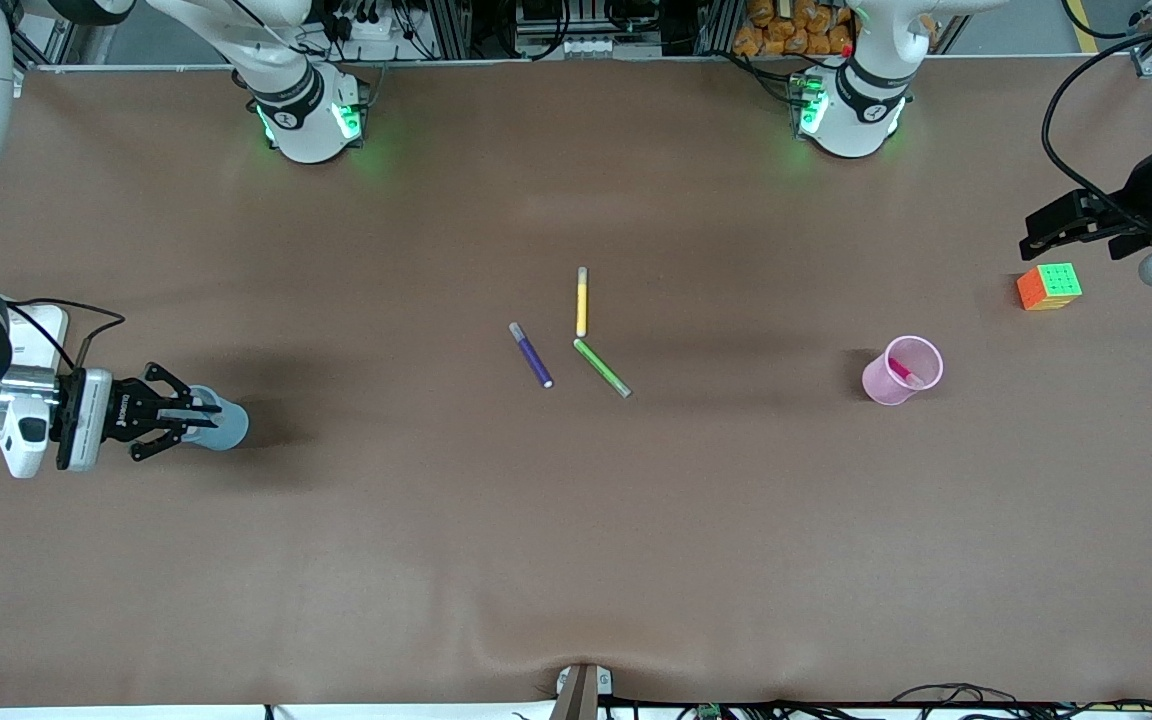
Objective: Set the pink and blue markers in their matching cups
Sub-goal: 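Lower the blue marker into the light blue cup and open the right gripper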
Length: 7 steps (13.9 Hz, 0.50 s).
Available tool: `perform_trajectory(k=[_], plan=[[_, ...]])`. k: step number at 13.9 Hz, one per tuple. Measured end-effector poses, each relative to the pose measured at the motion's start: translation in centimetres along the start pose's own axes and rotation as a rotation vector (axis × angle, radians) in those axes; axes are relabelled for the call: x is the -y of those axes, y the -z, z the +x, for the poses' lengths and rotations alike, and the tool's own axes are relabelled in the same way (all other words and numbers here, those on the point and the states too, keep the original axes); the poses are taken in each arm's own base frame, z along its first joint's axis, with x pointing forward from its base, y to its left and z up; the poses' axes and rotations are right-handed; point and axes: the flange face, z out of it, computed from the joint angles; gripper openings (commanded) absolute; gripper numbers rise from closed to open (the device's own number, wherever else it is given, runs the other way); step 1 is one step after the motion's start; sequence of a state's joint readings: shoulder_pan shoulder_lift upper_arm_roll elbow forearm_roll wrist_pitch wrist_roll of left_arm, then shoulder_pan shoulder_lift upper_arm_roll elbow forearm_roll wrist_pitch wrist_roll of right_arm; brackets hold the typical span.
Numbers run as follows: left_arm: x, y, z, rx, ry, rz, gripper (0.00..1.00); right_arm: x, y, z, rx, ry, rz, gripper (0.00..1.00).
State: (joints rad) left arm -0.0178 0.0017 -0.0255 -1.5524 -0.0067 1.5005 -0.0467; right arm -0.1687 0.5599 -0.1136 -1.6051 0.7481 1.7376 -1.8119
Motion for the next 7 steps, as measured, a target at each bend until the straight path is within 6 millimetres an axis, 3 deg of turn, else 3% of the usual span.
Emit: perform_trajectory(k=[1, 4, 7], plan=[[0.0, 0.0, 0.0, 0.0, 0.0, 0.0, 1.0, -0.2, -0.1, -0.7, 0.0, 0.011, -0.003, 0.99], [-0.1, 0.0, 0.0, 0.0, -0.001, 0.0, 1.0, -0.6, 0.2, -2.3, -0.004, 0.008, -0.012, 1.0], [-0.1, 0.0, 0.0, 0.0, -0.002, 0.0, 1.0, -0.8, 2.1, -1.3, 0.044, -0.063, -0.034, 1.0]])
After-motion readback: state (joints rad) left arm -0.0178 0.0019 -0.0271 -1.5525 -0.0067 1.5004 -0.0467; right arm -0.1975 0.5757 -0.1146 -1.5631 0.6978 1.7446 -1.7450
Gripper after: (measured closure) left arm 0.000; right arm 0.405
